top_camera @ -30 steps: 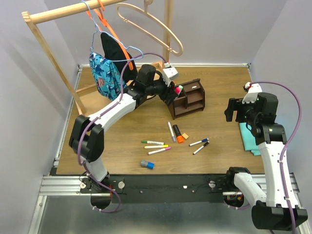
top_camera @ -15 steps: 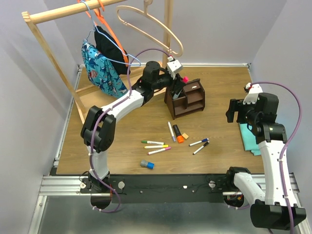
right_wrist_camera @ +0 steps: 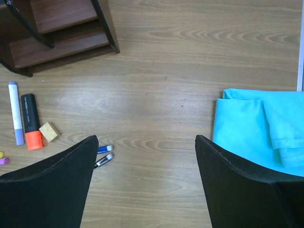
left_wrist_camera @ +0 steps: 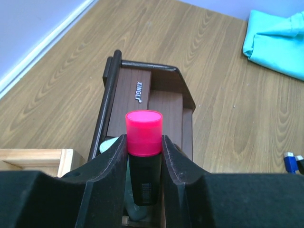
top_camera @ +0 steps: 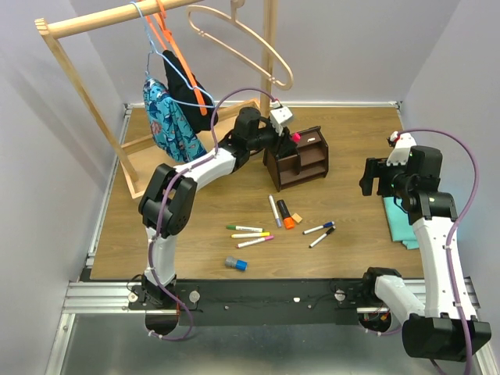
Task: Sort the stationery into containers
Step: Place the pen in the storage box, then pick up the pen from the center of the board.
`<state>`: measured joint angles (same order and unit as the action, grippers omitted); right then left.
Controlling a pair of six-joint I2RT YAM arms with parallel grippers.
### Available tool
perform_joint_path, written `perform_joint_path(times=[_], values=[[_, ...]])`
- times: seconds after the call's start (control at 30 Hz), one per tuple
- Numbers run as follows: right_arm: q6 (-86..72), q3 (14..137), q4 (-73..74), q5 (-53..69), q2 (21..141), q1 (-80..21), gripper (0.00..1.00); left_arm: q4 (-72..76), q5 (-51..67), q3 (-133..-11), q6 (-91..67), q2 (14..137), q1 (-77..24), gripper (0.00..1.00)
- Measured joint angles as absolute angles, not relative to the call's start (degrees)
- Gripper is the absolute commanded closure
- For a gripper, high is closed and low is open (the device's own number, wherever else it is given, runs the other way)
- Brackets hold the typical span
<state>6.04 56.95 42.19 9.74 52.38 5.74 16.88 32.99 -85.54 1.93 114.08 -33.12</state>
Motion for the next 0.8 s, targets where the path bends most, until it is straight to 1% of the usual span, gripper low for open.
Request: perform_joint_path(times=[0.13,0.2,0.23,0.33,0.57,0.8], values=[[6.0,56.9,42.2,10.0,52.6,5.7,0.1,17.2,33.0,-84.5,2.3,114.5,-33.1,0.71],[6.0,56.9,42.2,10.1,52.6,5.7,0.1,17.6,32.8,-84.0,2.6,114.5,-33.1,0.67],[6.0,56.9,42.2,10.2,52.6,5.7,0.1,17.8,32.8,-83.6,2.8,114.5,-33.1,0.61],[6.0,56.9,42.2,10.5,52.5,5.7,0.1,18.0,32.2,-81.9,3.7,114.4,-33.1,0.52],[6.0,56.9,42.1,11.4,52.1,5.7,0.1,16.4,30.9,-78.1,6.4,111.2,-33.1,0.42],[6.0,56.9,42.1,12.6,52.1,5.7,0.1,12.3,30.7,-77.8,8.2,103.2,-33.1,0.4]])
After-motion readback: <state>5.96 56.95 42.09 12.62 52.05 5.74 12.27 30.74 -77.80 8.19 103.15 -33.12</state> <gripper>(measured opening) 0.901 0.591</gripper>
